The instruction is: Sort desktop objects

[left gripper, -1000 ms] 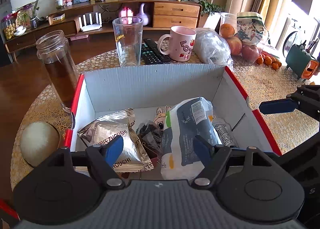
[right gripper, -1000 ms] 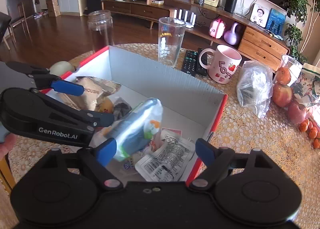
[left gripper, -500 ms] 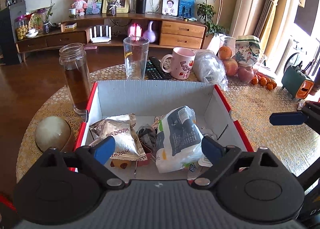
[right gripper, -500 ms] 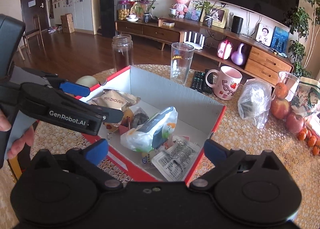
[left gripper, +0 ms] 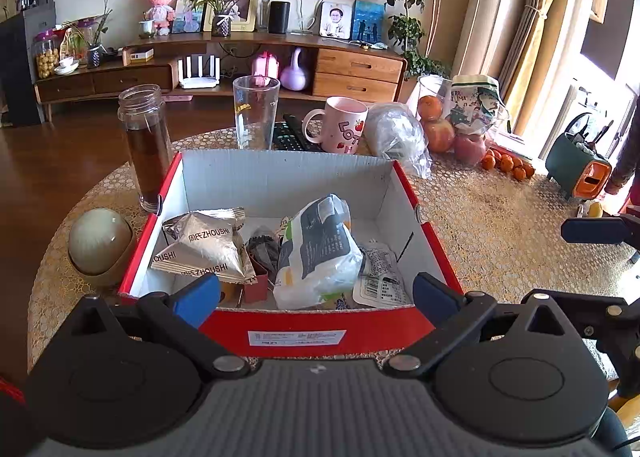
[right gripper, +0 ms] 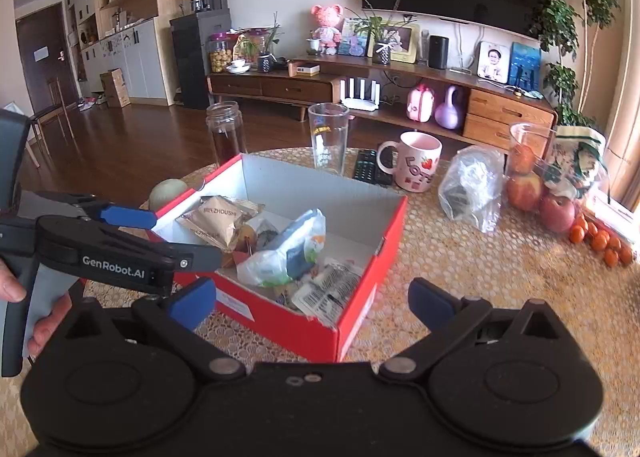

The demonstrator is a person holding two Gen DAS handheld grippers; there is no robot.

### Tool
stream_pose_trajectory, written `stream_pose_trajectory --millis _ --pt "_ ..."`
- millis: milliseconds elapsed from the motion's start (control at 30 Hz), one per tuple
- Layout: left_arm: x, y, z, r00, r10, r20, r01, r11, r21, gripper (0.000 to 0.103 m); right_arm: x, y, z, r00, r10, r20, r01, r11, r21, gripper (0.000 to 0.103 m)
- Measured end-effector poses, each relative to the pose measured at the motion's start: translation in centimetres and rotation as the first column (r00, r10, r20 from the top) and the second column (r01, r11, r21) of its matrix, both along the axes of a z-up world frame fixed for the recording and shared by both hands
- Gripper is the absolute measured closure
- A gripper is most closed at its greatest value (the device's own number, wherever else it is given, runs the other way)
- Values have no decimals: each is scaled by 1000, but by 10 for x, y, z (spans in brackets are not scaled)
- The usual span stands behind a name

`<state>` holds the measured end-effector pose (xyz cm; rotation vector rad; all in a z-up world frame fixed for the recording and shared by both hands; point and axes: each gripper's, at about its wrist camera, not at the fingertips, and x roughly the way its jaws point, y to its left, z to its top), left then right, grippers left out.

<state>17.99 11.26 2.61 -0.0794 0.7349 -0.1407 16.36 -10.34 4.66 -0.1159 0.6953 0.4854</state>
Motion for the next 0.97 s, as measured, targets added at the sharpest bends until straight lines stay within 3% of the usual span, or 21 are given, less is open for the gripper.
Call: stream_pose_trajectory --millis 800,967 --pt "-33 -36 -26 994 77 -75 -72 995 67 0 -30 -66 -26 995 -61 -79 66 996 63 1" --pt "-30 -64 -27 998 31 -58 -28 998 60 0 -23 -84 -35 992 -95 -87 101 993 68 1"
